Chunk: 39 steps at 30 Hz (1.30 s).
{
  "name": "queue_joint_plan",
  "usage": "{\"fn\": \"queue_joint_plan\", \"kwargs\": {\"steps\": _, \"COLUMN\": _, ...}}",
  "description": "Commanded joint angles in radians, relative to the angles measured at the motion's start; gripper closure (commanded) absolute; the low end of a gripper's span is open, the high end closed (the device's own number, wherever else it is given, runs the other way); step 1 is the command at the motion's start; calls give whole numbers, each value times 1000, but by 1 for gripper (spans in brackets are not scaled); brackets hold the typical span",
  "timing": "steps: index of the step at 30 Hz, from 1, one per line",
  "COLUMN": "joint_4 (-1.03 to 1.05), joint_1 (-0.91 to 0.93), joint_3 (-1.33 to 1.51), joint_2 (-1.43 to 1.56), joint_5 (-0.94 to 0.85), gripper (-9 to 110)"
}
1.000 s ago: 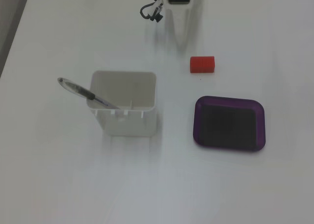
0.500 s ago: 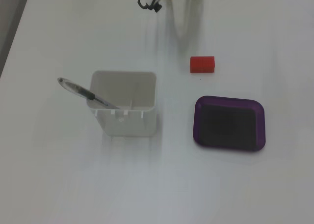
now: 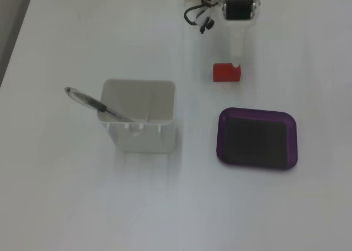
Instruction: Pick up the red cube and place it in the box.
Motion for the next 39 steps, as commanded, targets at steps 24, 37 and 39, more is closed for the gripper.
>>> {"fn": "queue_joint_plan", "kwargs": {"steps": 24, "joint_4": -117, "joint_1": -9, "joint_3": -43, "joint_2": -305, "joint_5": -2, "gripper": 77}}
{"fn": "queue_joint_plan", "kwargs": {"steps": 37, "joint_4": -143, "joint_1": 64, "joint_3": -43, "joint_2": -430, "joint_5": -38, "gripper": 77}}
{"fn": "queue_joint_plan", "kwargs": {"steps": 39, "joint_4": -164, "joint_1": 58, "joint_3": -43, "joint_2": -436, "joint_5": -40, "gripper": 80}}
